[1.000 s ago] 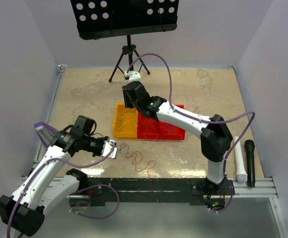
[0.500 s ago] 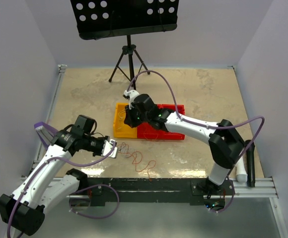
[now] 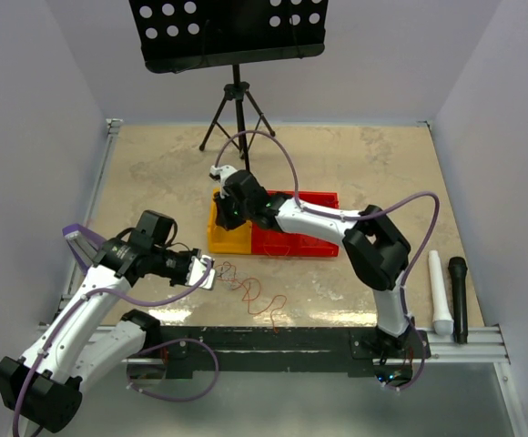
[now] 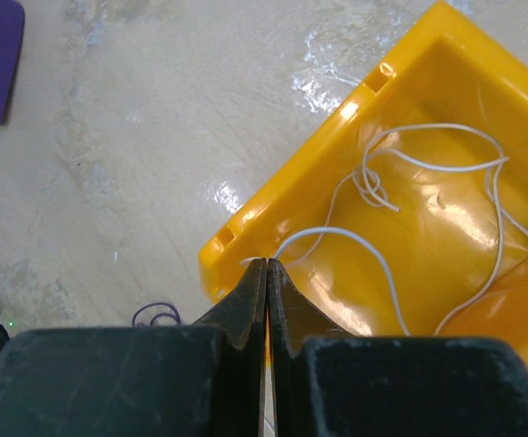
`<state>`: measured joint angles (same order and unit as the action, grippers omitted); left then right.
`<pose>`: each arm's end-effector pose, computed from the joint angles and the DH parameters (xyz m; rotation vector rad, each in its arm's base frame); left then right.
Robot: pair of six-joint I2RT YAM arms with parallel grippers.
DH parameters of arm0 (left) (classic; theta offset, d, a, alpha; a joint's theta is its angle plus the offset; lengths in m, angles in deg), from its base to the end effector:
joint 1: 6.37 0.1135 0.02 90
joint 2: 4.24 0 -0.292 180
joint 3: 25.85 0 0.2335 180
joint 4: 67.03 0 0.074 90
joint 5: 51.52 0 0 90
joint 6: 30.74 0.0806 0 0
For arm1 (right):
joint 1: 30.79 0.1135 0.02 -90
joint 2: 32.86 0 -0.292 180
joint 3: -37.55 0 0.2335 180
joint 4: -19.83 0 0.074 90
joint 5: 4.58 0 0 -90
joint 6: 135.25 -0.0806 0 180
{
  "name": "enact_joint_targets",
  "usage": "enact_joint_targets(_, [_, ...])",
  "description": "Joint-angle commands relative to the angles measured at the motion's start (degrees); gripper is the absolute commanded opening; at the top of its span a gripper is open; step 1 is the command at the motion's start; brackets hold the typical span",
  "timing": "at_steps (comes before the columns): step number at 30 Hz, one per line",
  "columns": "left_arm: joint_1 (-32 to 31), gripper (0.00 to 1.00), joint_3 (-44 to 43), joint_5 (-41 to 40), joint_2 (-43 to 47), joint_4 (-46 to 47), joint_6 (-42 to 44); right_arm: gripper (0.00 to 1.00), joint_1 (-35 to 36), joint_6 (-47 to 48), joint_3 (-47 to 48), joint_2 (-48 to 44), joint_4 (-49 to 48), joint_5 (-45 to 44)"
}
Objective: Untangle the cables
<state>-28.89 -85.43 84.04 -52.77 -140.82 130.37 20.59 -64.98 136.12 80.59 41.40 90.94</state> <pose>0.0847 -0.0974 0.2611 1.8515 1.4141 -0.6559 0.2972 0.3845 0.2298 -0.6869 2.2165 0.7717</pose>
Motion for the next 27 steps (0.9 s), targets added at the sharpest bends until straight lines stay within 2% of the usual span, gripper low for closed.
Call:
enact_joint_targets(1, [0.29, 0.04, -1.54, 0.93, 0.19, 0.09, 0.34, 0.00, -0.49, -0.84, 5.61, 2.21, 0.70, -4.02])
enact_joint_targets(10, [0.29, 0.05, -2.24, 1.37, 0.37, 0.09, -0.27, 0.00, -1.63, -1.89, 4.83, 4.77, 1.76, -6.92])
enact_joint_targets(13, [0.20, 0.04, -5.92, 3.56, -1.12, 2.11, -4.39, 0.00, -2.07, -1.63, 4.56, 2.05, 1.59, -7.19])
enact_joint_targets(15, [0.29, 0.04, -9.61, 5.41, -2.52, 4.13, -9.04, 0.01, -2.51, -1.46, 4.22, -2.86, 0.01, -6.14])
enact_joint_targets(18, [0.20, 0.04, -16.02, 7.52, -5.25, 6.68, -16.33, 0.30, -2.51, -0.58, 3.33, -11.56, -2.37, -3.78])
enact_joint_targets(21, [0.20, 0.04, -20.52, 8.92, -5.70, 9.76, -21.88, 0.47, -2.51, 0.65, 0.71, -18.42, -3.07, -1.14])
enact_joint_targets(27, [0.20, 0.04, -27.81, 13.14, -3.85, 8.01, -24.97, 0.56, -2.51, 1.27, -11.67, -26.51, -6.31, 2.47])
